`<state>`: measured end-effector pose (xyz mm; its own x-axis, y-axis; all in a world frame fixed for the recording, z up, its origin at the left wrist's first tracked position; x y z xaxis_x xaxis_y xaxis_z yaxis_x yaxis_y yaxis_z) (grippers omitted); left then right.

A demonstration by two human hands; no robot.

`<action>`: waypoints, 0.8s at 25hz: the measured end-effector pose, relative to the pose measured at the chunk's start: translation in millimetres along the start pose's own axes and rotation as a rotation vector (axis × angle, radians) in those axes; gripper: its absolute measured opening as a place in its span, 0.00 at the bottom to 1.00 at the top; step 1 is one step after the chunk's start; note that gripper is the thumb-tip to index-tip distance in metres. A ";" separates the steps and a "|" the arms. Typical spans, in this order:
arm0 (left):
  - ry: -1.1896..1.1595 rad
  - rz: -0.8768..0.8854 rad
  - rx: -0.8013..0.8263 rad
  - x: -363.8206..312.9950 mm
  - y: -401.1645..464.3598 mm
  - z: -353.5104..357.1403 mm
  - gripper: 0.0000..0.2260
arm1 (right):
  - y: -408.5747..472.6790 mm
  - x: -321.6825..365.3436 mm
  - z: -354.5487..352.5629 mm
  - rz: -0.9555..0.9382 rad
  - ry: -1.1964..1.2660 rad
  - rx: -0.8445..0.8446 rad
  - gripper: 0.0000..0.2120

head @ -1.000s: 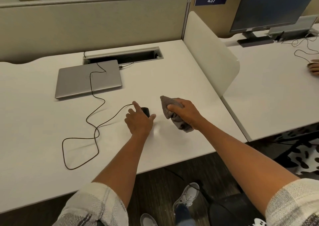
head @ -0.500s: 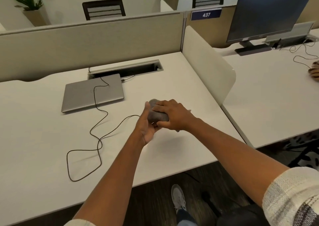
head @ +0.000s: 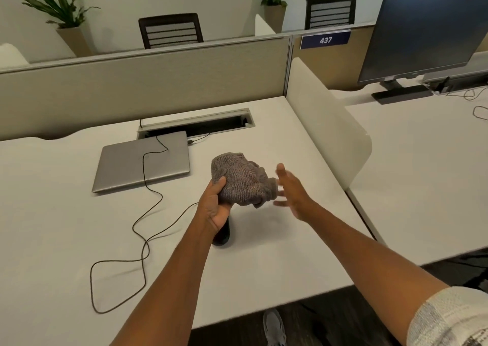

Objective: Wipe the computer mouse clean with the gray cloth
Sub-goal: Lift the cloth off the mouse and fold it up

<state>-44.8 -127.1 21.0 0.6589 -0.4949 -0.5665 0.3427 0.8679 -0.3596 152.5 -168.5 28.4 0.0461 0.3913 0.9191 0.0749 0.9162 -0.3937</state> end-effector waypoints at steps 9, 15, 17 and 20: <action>0.174 -0.021 0.030 -19.3 63.0 12.7 0.16 | 73.9 29.9 -2.9 -0.062 0.177 0.123 0.18; 0.588 0.044 -0.008 -45.4 106.7 16.4 0.16 | 120.1 61.5 -13.6 -0.097 -0.157 0.032 0.22; 0.795 0.032 0.021 -52.1 120.5 21.2 0.14 | 131.7 88.5 -11.9 -0.244 -0.416 0.013 0.29; 0.984 -0.006 0.118 -54.8 136.7 36.6 0.12 | 147.2 122.2 7.9 -0.378 -0.564 0.167 0.29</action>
<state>-9.5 20.2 30.1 -0.1751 -0.2678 -0.9474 0.4439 0.8374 -0.3188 161.3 14.9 82.9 -0.4804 -0.0127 0.8769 -0.1721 0.9818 -0.0801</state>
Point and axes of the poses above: each hand's wrist, its own y-axis towards the middle knuckle, its own z-axis out of the palm, x = y × z, the point moved 9 cm from there along y, towards the middle knuckle, and after that the axes turned 9 degrees about x, right-handed, at the moved point
